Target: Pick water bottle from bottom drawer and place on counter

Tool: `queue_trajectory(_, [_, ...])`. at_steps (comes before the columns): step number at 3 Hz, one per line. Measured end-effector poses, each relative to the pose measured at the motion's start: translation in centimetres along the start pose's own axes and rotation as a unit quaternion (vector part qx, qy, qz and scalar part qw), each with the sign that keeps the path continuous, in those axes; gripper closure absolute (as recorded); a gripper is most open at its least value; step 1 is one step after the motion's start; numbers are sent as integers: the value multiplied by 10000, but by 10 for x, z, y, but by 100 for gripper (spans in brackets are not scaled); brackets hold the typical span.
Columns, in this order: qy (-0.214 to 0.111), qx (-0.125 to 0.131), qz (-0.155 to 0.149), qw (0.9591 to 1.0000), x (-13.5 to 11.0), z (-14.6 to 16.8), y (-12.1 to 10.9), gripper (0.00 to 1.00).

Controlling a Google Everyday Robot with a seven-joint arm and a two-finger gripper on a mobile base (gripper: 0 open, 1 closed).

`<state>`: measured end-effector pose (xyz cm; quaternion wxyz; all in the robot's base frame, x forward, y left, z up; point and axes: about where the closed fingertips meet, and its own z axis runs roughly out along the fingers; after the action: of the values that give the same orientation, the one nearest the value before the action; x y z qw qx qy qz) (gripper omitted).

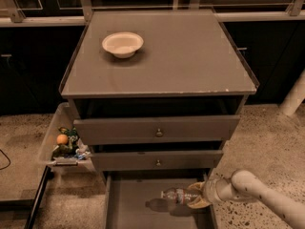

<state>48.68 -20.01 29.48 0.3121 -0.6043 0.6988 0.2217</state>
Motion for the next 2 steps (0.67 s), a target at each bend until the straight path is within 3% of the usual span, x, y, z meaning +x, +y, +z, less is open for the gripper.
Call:
queue_trajectory(1, [56,-7,-319,9995,-21,-8,9,100])
queue_trajectory(2, [119,99,-825,9965,-69,-54,9,100])
